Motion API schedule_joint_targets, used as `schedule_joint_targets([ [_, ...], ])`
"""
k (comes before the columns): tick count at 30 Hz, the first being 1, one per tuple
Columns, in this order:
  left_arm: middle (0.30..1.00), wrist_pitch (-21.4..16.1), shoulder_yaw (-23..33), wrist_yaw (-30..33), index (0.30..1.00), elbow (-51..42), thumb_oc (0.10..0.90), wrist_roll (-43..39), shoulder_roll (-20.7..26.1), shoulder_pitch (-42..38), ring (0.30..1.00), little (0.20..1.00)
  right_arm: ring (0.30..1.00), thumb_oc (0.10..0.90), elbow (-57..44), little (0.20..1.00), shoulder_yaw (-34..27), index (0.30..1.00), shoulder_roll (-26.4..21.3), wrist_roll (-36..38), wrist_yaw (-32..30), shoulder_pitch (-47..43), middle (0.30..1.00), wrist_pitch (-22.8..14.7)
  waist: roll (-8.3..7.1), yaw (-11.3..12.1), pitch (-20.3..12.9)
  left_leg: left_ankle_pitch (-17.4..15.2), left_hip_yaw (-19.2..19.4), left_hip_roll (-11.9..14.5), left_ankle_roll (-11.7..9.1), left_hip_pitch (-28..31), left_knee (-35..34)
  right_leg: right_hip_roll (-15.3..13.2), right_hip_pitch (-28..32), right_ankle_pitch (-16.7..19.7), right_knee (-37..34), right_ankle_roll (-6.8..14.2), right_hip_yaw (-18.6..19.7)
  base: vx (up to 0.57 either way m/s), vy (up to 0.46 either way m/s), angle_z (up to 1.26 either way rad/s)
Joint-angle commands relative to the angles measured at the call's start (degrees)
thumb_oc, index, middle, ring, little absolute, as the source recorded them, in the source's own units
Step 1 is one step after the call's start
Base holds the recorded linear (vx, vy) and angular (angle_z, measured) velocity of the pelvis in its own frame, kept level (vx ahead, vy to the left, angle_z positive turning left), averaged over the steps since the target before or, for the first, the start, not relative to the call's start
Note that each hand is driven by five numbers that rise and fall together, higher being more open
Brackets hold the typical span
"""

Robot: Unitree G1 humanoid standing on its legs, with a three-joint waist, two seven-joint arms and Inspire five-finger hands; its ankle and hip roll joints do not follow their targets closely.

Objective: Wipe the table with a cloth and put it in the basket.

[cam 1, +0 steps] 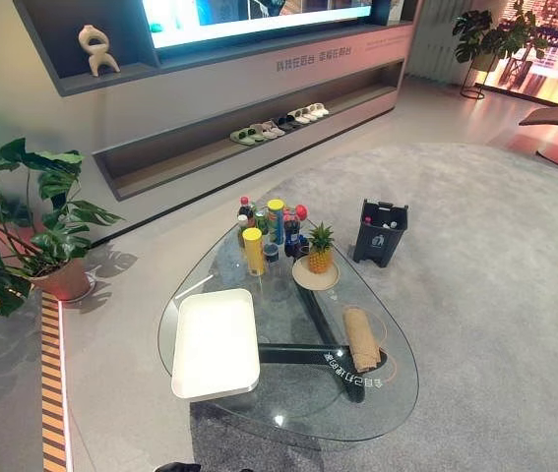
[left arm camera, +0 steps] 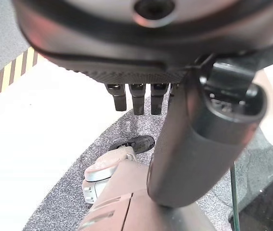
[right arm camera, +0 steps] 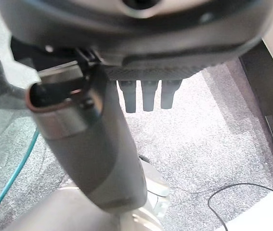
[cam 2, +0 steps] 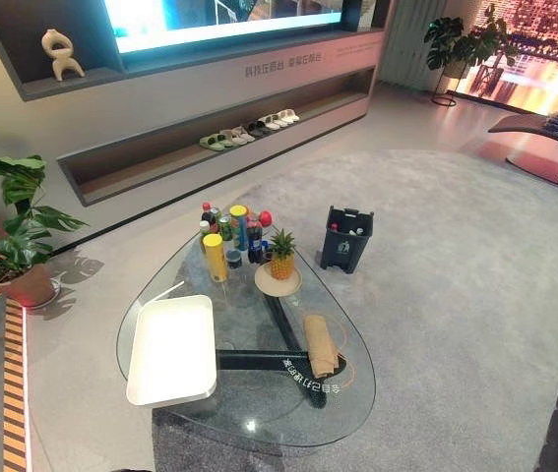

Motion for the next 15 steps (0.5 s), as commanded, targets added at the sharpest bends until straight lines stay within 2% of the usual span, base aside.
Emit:
schedule_joint_targets([
  [1, 0.900, -0.27, -1.13, 1.11, 0.900, 2.84, 0.800, -0.77, -2.00, -4.85, 0.900, 0.900, 0.900, 0.800, 1.24, 0.900, 0.57, 0.900, -0.84, 0.20, -2.33, -3.41, 0.900, 1.29, 0.16, -0.06, 3.67, -3.66, 1.65, 0.82, -0.01, 1.76, 0.34, -3.42, 0.42, 1.31, 1.66, 2.49, -6.64, 0.00, 0.000, 0.00],
  [6, 0.900, 0.49, -0.71, 1.94, 0.900, 3.40, 0.800, -0.52, -1.61, -4.51, 0.900, 0.900, 0.900, 0.800, 2.59, 0.900, -0.43, 0.900, -1.44, 0.67, -3.58, -3.35, 0.900, 2.43, 0.24, 0.06, 3.71, -3.64, 1.48, 0.79, 0.00, 1.87, 0.34, -3.37, 0.56, 1.19, 1.75, 2.41, -6.83, 0.01, 0.001, 0.00],
  [15, 0.900, 0.54, 0.21, 2.10, 0.900, 4.08, 0.800, -0.59, -0.93, -4.21, 0.900, 0.900, 0.900, 0.800, 5.63, 0.900, -2.32, 0.900, -2.73, 1.05, -3.25, -3.72, 0.900, 0.63, 0.64, 0.32, 3.46, -3.80, 1.26, 0.67, -0.04, 2.20, 0.34, -3.33, 0.94, 1.04, 1.60, 2.38, -7.03, 0.01, 0.001, 0.00],
])
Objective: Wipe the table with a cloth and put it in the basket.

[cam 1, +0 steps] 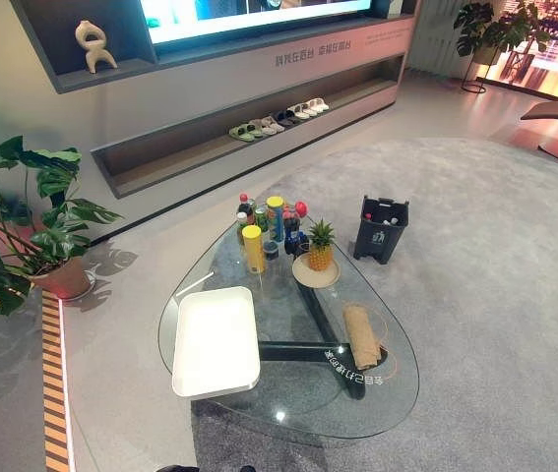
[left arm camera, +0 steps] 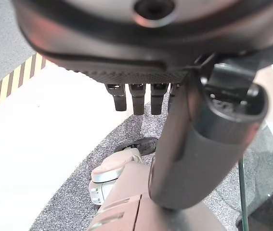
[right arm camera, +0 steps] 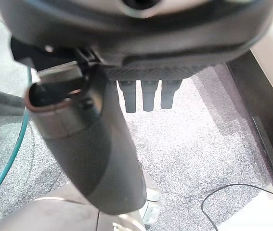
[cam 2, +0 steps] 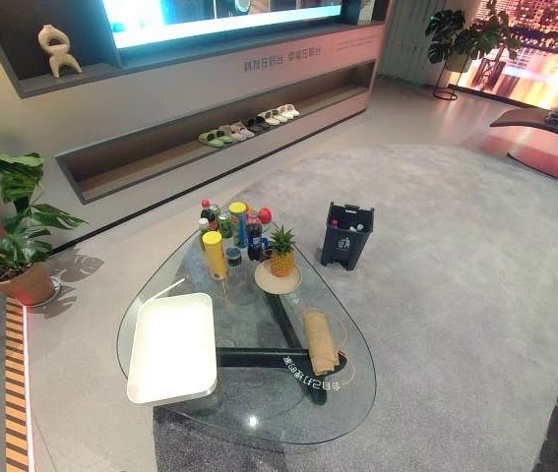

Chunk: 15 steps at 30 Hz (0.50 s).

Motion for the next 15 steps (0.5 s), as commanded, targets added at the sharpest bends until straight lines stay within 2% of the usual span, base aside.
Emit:
schedule_joint_targets([
  [1, 0.900, -0.51, 0.13, 0.99, 0.900, 3.85, 0.800, -0.58, -0.68, -4.25, 0.900, 0.900, 0.900, 0.800, 3.95, 0.900, -1.05, 0.900, -2.76, 0.80, -0.99, -3.56, 0.900, -0.46, 0.29, 0.32, 2.80, -3.83, 1.28, 0.63, -0.03, 2.20, 0.34, -3.31, 0.85, 1.05, 1.62, 2.37, -6.94, 0.00, 0.000, 0.00],
  [8, 0.900, -1.07, 0.32, 1.08, 0.900, 3.69, 0.800, -1.18, -0.54, -4.19, 0.900, 0.900, 0.900, 0.800, 5.72, 0.900, -2.04, 0.900, -3.42, 0.16, -1.13, -3.06, 0.900, -2.24, 0.61, 0.23, 2.91, -3.86, 1.24, 0.57, -0.04, 2.29, 0.34, -3.41, 0.99, 1.10, 1.50, 2.50, -7.19, 0.00, 0.000, 0.00],
  [15, 0.900, -1.49, 0.89, 1.30, 0.900, 3.57, 0.800, -1.63, 0.39, -4.35, 0.900, 0.900, 0.900, 0.800, 6.14, 0.900, -2.67, 0.900, -4.62, -0.70, -1.10, -3.06, 0.900, -2.20, 0.85, 0.04, 3.55, -3.68, 1.42, 0.61, -0.09, 1.90, 0.34, -3.54, 0.53, 1.46, 1.31, 2.65, -7.08, 0.00, 0.000, 0.00],
])
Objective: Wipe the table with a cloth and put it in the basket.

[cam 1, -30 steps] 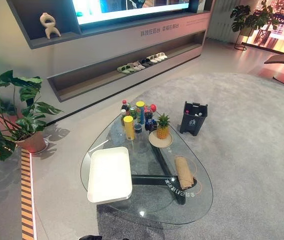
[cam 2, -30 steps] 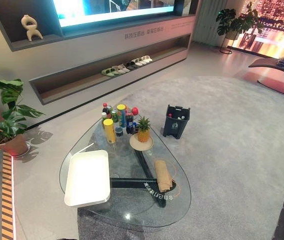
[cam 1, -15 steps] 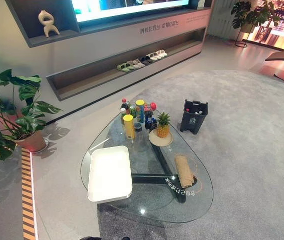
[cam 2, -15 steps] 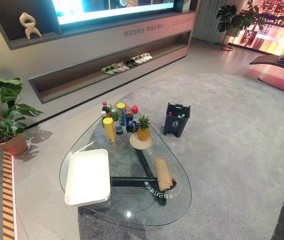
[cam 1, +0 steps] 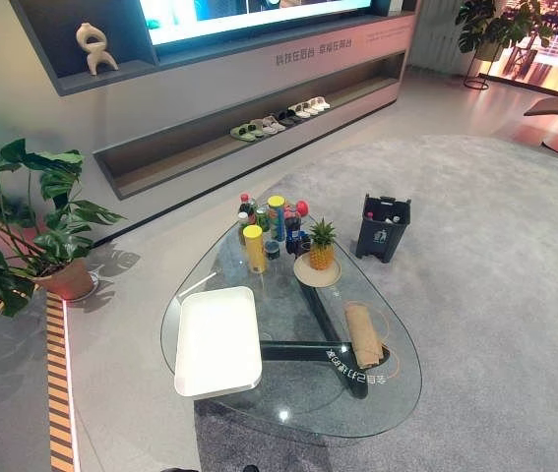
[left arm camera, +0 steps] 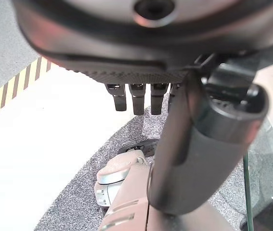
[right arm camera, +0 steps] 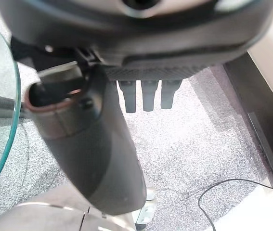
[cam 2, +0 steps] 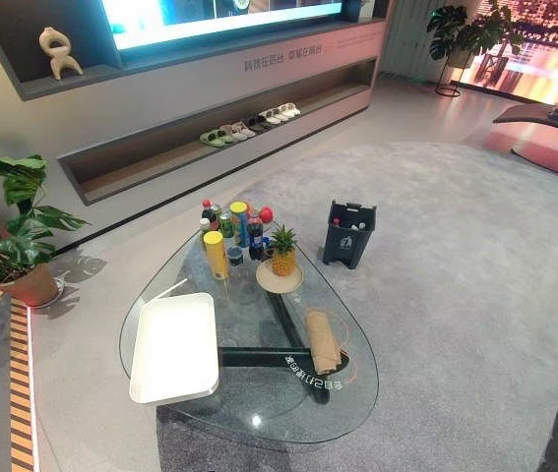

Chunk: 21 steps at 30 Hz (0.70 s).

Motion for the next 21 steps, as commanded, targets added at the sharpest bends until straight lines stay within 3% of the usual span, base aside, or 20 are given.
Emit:
schedule_joint_targets([
  [1, 0.900, -1.32, 0.88, 1.34, 0.900, 3.57, 0.800, -1.65, 0.44, -4.91, 0.900, 0.900, 0.900, 0.800, 3.66, 0.900, -0.37, 0.900, -4.19, -0.63, -1.13, -3.16, 0.900, -0.18, 0.12, 0.09, 3.24, -3.66, 1.45, 0.62, -0.09, 1.72, 0.33, -3.52, 0.31, 1.48, 1.31, 2.64, -7.02, 0.00, 0.000, 0.00],
  [12, 0.900, -2.55, 1.28, 1.36, 0.900, 3.35, 0.800, -2.31, 1.38, -5.16, 0.900, 0.900, 0.900, 0.800, 2.72, 0.900, -0.58, 0.900, -5.92, -3.30, -2.24, -3.01, 0.900, -0.22, -0.09, 0.17, 4.99, -2.91, 0.83, 0.49, -0.07, -0.13, 0.33, -3.04, -1.46, 1.78, 1.67, 2.56, -6.53, 0.02, 0.000, 0.00],
  [21, 0.900, -4.28, 0.26, 3.61, 0.900, 1.21, 0.800, -9.41, 3.02, -13.13, 0.900, 0.900, 0.900, 0.800, 0.02, 0.900, 2.97, 0.900, -7.67, -3.00, -4.33, -10.09, 0.900, 1.33, 0.54, 0.09, 14.50, -0.31, -0.07, -0.42, 0.92, -8.15, 0.33, -2.91, -11.19, 4.15, 3.50, 2.03, -4.51, -0.18, -0.006, 0.01],
])
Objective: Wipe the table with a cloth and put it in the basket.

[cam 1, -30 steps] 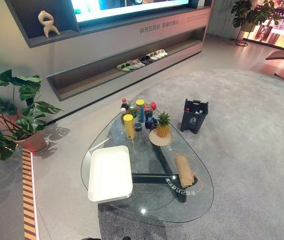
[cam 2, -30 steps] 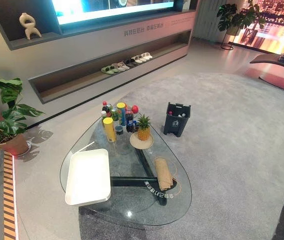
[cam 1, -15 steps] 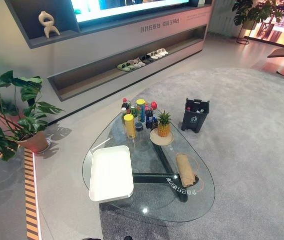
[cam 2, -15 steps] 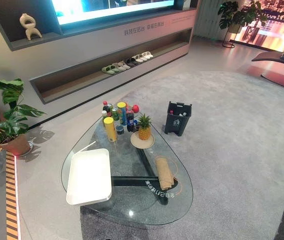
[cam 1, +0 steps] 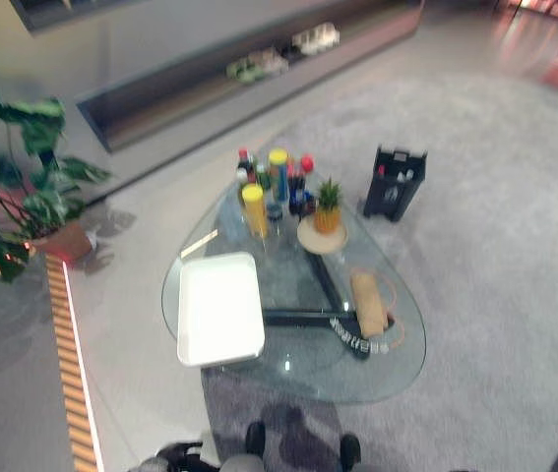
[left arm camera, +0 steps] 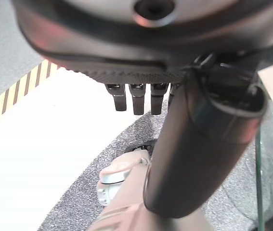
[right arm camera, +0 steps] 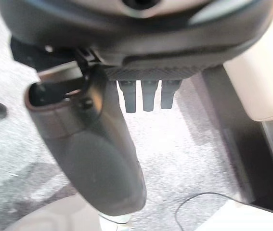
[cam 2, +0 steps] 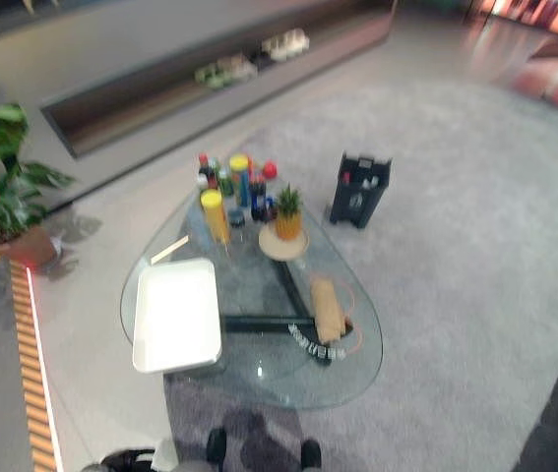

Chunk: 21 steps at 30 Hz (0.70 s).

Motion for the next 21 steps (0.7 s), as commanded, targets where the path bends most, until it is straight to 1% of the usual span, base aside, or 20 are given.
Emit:
schedule_joint_targets([
  [1, 0.900, -1.79, 0.83, 2.58, 0.900, 1.52, 0.800, -4.83, 3.74, -7.28, 0.900, 0.900, 0.900, 0.800, -0.44, 0.900, 3.40, 0.900, -4.69, -2.70, -2.20, -5.39, 0.900, 2.20, -0.34, 0.22, 6.85, -2.56, 0.94, -0.29, 1.40, -1.43, -0.09, -2.92, -5.26, 1.52, 3.79, 1.31, -4.14, -0.18, -0.016, -0.05],
  [3, 0.900, -1.64, 1.27, 2.62, 0.900, 1.21, 0.800, -5.89, 4.80, -8.54, 0.900, 0.900, 0.900, 0.800, -1.09, 0.900, 4.33, 0.900, -5.11, -2.93, -1.92, -6.23, 0.900, 2.31, -0.52, 0.36, 8.06, -1.99, 1.15, -0.21, 1.38, -2.90, -0.09, -2.75, -6.93, 1.54, 4.47, 1.20, -4.01, -0.10, -0.021, -0.08],
  [4, 0.900, -1.64, 1.28, 2.62, 0.900, 1.22, 0.800, -5.89, 4.81, -8.55, 0.900, 0.900, 0.900, 0.800, -1.08, 0.900, 4.34, 0.900, -5.10, -2.93, -1.92, -6.25, 0.900, 2.31, -0.54, 0.37, 8.03, -1.97, 1.16, -0.22, 1.38, -2.95, -0.09, -2.75, -7.01, 1.53, 4.51, 1.20, -4.00, -0.13, -0.046, -0.08],
  [5, 0.900, -1.57, 1.60, 2.98, 0.900, 1.01, 0.800, -6.91, 6.10, -10.18, 0.900, 0.900, 0.900, 0.800, -1.47, 0.900, 5.60, 0.900, -5.30, -3.16, -1.99, -7.20, 0.900, 2.76, -0.85, 0.39, 10.00, -1.37, 1.03, -0.33, 1.43, -5.30, 0.42, -2.49, -9.58, 1.68, 5.51, 1.01, -3.51, -0.15, -0.044, -0.07],
  [7, 0.900, -1.81, 1.66, 3.42, 0.900, 0.99, 0.800, -8.62, 7.24, -12.16, 0.900, 0.900, 0.900, 0.800, -1.48, 0.900, 6.53, 0.900, -5.83, -2.93, -1.87, -8.73, 0.900, 3.14, -0.98, 0.32, 12.06, -0.93, 1.06, -0.57, 1.39, -8.50, 1.44, -2.37, -13.02, 1.62, 7.03, 0.89, -3.20, -0.20, -0.030, -0.10],
  [8, 0.900, -1.81, 1.67, 3.42, 0.900, 1.00, 0.800, -8.62, 7.25, -12.17, 0.900, 0.900, 0.900, 0.800, -1.47, 0.900, 6.53, 0.900, -5.83, -2.93, -1.87, -8.75, 0.900, 3.14, -0.99, 0.32, 12.01, -0.93, 1.06, -0.58, 1.40, -8.57, 1.46, -2.38, -13.11, 1.60, 7.07, 0.89, -3.19, -0.19, -0.008, -0.06],
  [12, 0.900, -1.30, 1.70, 4.24, 0.900, 0.27, 0.800, -11.17, 8.44, -16.36, 0.900, 0.900, 0.900, 0.800, -2.25, 0.900, 6.97, 0.900, -7.20, -1.13, -2.31, -11.21, 0.900, 2.98, -1.29, 0.05, 15.81, -1.55, 0.60, -1.48, 1.23, -17.93, 10.66, -3.08, -21.18, 0.89, 13.87, 0.47, -3.87, -0.22, -0.028, 0.00],
  [15, 0.900, -1.68, 1.42, 4.27, 0.900, -0.37, 0.800, -11.50, 8.69, -17.25, 0.900, 0.900, 0.900, 0.800, -2.97, 0.900, 6.97, 0.900, -7.73, 0.36, -3.03, -12.37, 0.900, 2.80, -1.40, -0.26, 17.45, -3.03, 0.01, -1.92, 1.52, -23.18, 17.56, -3.22, -26.12, -0.49, 19.41, -0.08, -3.34, -0.14, -0.022, 0.06],
  [18, 0.900, -2.24, 1.31, 4.42, 0.900, -0.91, 0.800, -11.78, 8.50, -17.73, 0.900, 0.900, 0.900, 0.800, -3.33, 0.900, 6.64, 0.900, -7.95, 0.53, -3.14, -12.81, 0.900, 2.66, -1.54, -0.35, 17.46, -4.64, -0.48, -1.97, 1.85, -27.90, 23.06, -3.38, -30.51, -2.03, 24.28, -0.56, -2.63, -0.08, -0.038, 0.12],
  [21, 0.900, -2.23, 1.14, 4.69, 0.900, -1.70, 0.800, -11.89, 8.15, -18.15, 0.900, 0.900, 0.900, 0.800, -3.36, 0.900, 6.44, 0.900, -7.98, 1.29, -3.80, -13.30, 0.900, 2.45, -1.28, -0.38, 17.46, -6.73, -0.33, -1.67, 2.25, -31.98, 28.30, -3.34, -34.49, -3.90, 29.17, -1.14, -2.37, -0.04, -0.037, 0.14],
])
